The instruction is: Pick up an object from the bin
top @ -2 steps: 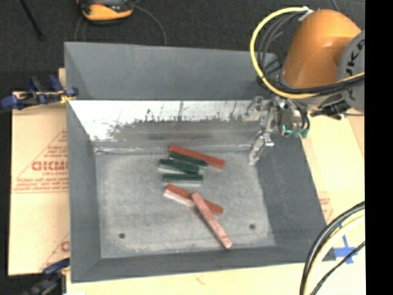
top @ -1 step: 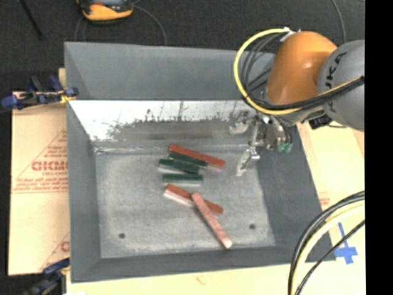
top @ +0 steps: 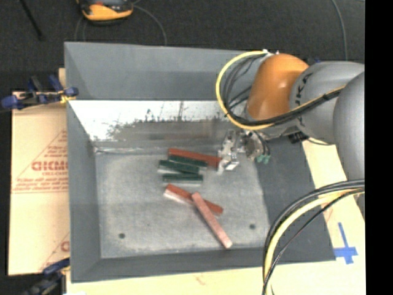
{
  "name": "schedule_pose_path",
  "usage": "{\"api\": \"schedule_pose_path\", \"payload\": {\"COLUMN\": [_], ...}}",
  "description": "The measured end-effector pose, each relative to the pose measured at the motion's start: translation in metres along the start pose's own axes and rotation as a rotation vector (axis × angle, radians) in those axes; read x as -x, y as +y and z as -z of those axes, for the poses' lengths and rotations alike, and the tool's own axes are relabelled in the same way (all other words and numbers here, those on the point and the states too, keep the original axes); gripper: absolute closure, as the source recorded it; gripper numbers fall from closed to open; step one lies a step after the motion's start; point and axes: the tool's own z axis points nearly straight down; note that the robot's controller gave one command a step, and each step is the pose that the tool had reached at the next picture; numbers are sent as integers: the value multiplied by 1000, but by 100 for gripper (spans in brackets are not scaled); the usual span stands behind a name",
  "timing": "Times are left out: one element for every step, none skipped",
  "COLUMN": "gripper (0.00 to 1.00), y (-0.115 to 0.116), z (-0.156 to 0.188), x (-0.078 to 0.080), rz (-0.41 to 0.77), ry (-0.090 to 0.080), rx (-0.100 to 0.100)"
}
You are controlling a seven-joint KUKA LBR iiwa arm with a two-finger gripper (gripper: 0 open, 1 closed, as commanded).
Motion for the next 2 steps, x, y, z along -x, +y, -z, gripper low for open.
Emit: {"api": "schedule_pose_path", "payload": {"gripper": [100, 100], "y": [0, 50], "z": [0, 128], "x": [0, -21], "rz": [1, 126], "ry": [0, 0], "rx": [0, -2]}}
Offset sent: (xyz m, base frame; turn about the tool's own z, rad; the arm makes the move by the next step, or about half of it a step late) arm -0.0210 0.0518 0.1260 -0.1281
